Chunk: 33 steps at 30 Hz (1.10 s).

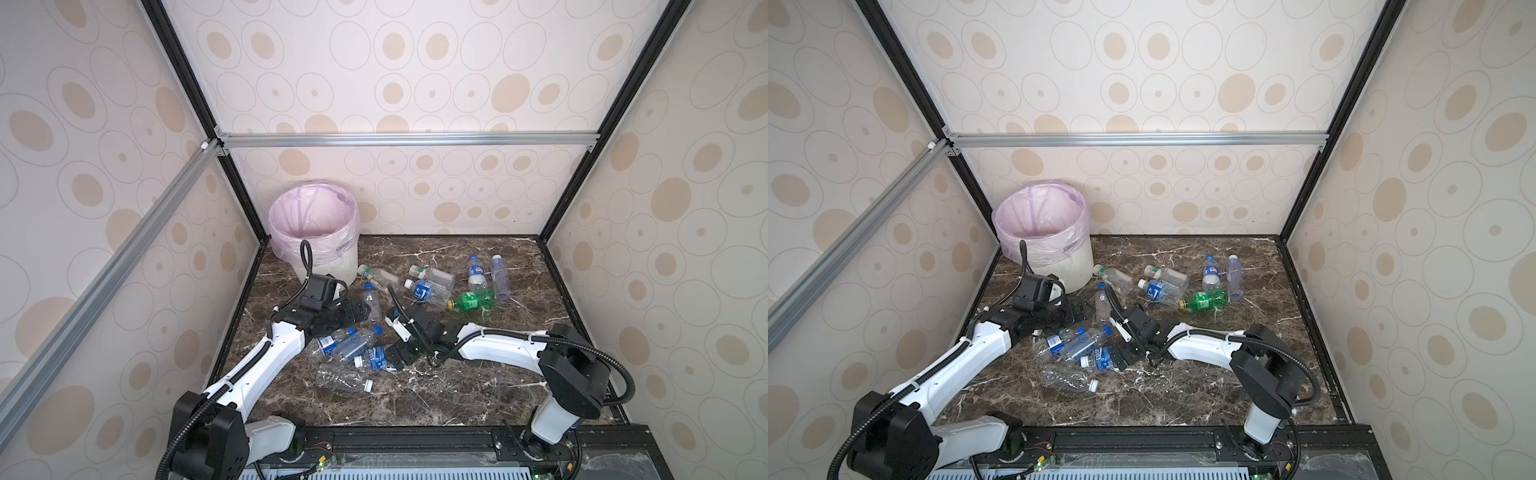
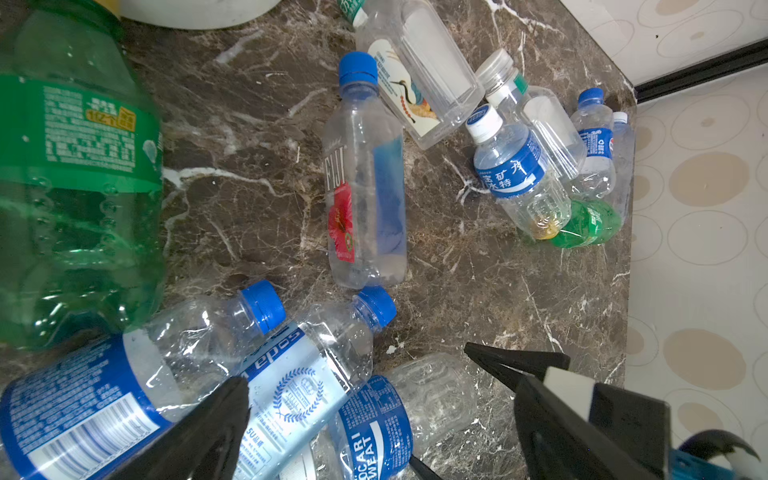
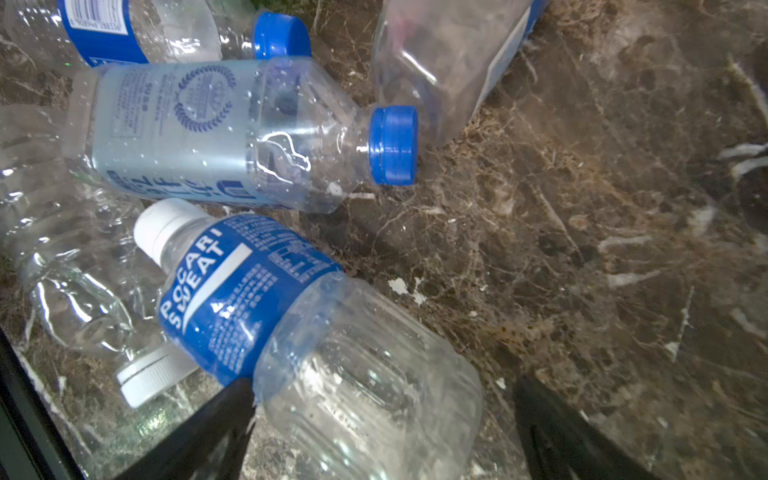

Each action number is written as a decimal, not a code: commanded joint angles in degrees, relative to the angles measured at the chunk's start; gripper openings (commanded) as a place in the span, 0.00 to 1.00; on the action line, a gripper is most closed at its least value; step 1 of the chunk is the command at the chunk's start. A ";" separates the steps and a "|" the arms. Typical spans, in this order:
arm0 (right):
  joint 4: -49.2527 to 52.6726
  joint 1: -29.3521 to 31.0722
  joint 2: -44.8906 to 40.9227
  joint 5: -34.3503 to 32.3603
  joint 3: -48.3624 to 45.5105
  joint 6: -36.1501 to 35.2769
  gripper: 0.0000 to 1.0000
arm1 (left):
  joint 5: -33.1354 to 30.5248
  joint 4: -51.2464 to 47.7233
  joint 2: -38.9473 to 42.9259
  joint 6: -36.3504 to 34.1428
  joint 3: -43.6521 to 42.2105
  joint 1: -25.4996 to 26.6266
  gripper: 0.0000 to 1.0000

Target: Throw the plastic bottles in the bin

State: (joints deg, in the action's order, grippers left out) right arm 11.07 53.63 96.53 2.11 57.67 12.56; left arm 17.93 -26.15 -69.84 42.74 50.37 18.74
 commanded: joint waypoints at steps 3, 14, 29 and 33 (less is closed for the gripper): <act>0.56 0.19 -1.60 -2.81 -1.72 -0.14 1.00 | 0.44 0.95 0.56 1.27 -0.23 -0.33 0.99; 0.17 -1.92 -3.08 -3.85 -3.15 1.14 1.00 | 0.42 1.18 0.42 1.25 -0.27 -0.30 0.99; 2.20 -6.25 -6.29 -4.09 -3.82 4.89 1.00 | 1.46 2.16 -0.19 0.87 -0.11 -0.36 0.99; 4.39 -6.11 -5.86 -4.35 -1.41 11.69 1.00 | 1.58 2.50 -0.53 1.16 -0.06 -0.30 0.99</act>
State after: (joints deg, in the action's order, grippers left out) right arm 12.84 47.40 91.59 -1.74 53.95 18.83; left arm 19.20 -24.36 -69.89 43.29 50.04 18.72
